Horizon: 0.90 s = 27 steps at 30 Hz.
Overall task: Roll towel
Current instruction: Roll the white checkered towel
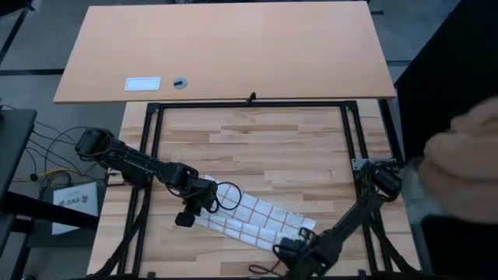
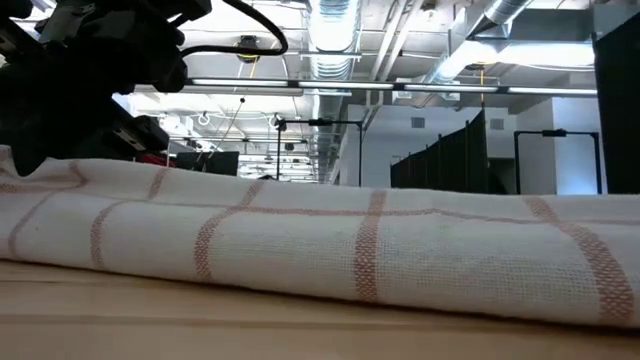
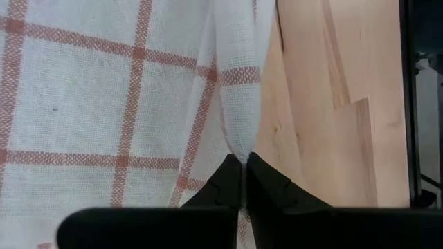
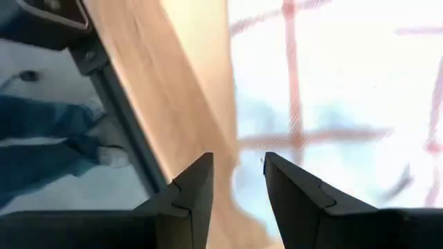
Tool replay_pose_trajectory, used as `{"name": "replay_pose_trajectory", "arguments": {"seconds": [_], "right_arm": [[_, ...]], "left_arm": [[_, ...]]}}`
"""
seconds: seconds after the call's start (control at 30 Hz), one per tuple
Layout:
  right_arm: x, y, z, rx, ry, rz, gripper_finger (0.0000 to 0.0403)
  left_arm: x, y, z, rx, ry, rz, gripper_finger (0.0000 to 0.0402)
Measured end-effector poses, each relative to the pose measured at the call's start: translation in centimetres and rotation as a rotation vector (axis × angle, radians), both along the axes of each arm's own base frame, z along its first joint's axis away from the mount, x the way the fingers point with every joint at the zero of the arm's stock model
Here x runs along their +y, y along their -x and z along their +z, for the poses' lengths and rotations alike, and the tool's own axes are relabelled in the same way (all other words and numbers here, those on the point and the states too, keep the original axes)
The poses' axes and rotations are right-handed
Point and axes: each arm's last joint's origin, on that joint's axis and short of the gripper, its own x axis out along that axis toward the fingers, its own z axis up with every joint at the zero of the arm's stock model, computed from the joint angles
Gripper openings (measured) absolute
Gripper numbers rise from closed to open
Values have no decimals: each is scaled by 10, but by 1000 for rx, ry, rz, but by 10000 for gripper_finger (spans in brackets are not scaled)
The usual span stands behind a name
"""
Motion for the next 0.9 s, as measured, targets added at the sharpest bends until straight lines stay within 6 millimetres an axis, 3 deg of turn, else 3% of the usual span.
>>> {"name": "replay_pose_trajectory", "arguments": {"seconds": [0.2,0.3,0.9], "right_arm": [[-21,-21,1,-33,48,93,118],[-23,-18,0,-4,86,112,118],[-2,-4,1,-32,24,55,118]], "left_arm": [[-1,3,0,32,-9,13,0],[1,5,-2,24,-90,-2,0],[14,-12,13,-194,-516,-63,1]]}}
